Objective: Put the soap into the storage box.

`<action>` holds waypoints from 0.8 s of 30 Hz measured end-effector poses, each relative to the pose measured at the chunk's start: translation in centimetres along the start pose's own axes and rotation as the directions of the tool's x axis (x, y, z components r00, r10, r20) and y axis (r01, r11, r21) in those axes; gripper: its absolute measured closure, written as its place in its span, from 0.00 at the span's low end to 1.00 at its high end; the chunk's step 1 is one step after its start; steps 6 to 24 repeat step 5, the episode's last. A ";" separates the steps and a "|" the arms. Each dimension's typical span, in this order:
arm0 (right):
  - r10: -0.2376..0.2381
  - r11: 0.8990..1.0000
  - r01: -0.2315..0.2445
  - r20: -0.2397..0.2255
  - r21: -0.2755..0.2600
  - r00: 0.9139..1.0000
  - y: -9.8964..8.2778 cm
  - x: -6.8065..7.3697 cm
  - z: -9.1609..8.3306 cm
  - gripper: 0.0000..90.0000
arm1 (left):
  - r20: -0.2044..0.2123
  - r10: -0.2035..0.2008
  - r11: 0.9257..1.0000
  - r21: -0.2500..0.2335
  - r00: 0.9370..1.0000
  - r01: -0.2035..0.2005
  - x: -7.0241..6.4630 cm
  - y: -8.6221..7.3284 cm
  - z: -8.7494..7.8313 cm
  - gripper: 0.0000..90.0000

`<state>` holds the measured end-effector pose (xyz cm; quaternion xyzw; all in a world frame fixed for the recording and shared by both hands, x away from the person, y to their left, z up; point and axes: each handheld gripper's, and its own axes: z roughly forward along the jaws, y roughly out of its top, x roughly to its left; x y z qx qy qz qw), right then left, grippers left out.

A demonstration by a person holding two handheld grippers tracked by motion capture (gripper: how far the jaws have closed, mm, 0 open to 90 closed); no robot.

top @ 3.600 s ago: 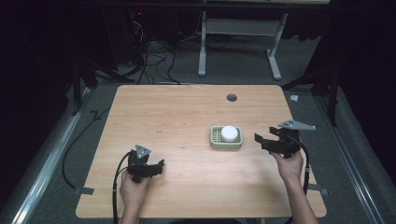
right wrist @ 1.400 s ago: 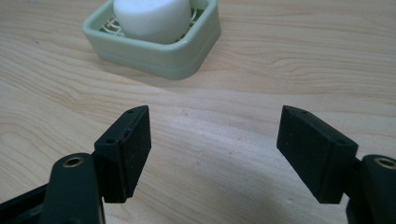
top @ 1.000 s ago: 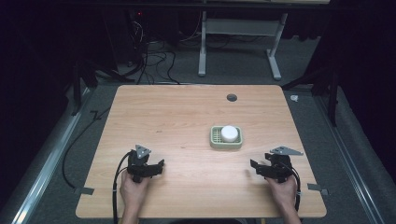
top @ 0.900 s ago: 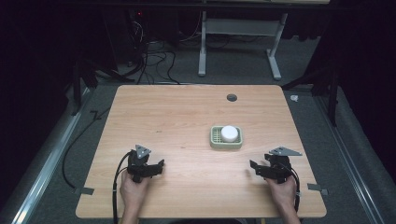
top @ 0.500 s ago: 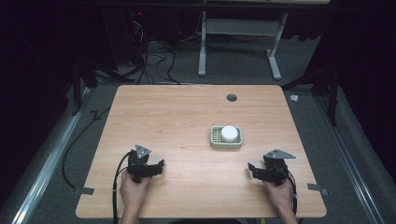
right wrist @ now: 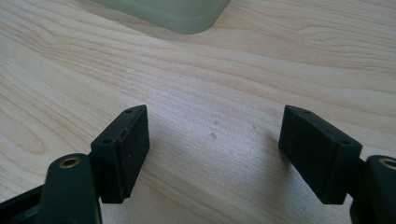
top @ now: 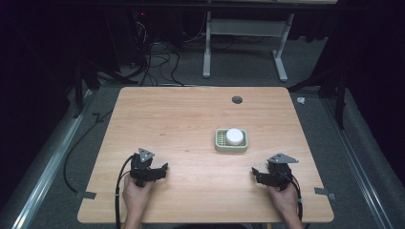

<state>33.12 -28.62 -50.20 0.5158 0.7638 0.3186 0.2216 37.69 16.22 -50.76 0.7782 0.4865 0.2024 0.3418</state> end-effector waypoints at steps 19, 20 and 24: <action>-0.002 1.000 0.002 -0.001 -0.001 1.000 0.0 0.0 0.0 0.28 | 0.001 0.000 1.000 0.001 1.000 0.000 0.0 0.0 0.0 0.19; -0.002 1.000 0.002 -0.001 -0.001 1.000 0.0 0.0 0.0 0.28 | 0.001 0.000 1.000 0.001 1.000 0.000 0.0 0.0 0.0 0.19; -0.002 1.000 0.002 -0.001 -0.001 1.000 0.0 0.0 0.0 0.28 | 0.001 0.000 1.000 0.001 1.000 0.000 0.0 0.0 0.0 0.19</action>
